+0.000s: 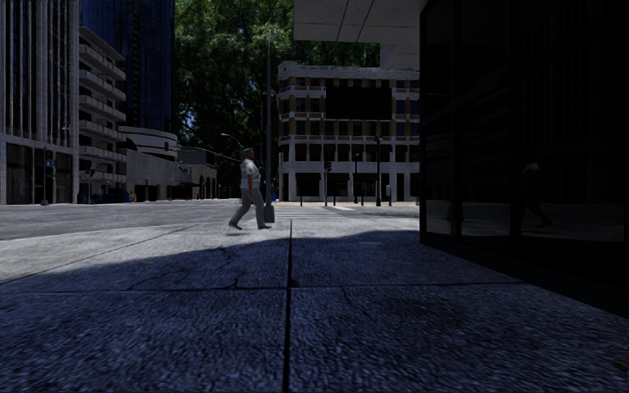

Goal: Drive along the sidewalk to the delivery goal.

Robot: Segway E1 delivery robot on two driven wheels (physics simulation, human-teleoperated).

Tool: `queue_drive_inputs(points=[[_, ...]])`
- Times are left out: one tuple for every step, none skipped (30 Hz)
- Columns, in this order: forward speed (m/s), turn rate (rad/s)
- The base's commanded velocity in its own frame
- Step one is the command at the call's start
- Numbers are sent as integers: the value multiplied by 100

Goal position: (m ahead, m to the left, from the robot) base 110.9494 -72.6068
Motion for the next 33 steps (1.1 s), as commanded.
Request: queue_drive_inputs(points=[[200, 0], [200, 0], [200, 0], [200, 0], [200, 0], [200, 0], [200, 0], [200, 0], [200, 0], [200, 0], [200, 0], [200, 0], [200, 0], [200, 0], [200, 0], [200, 0], [200, 0], [200, 0], [200, 0], [200, 0], [200, 0], [200, 0], [200, 0], [200, 0], [200, 0], [200, 0], [200, 0], [200, 0], [200, 0], [200, 0], [200, 0], [200, 0], [200, 0]])
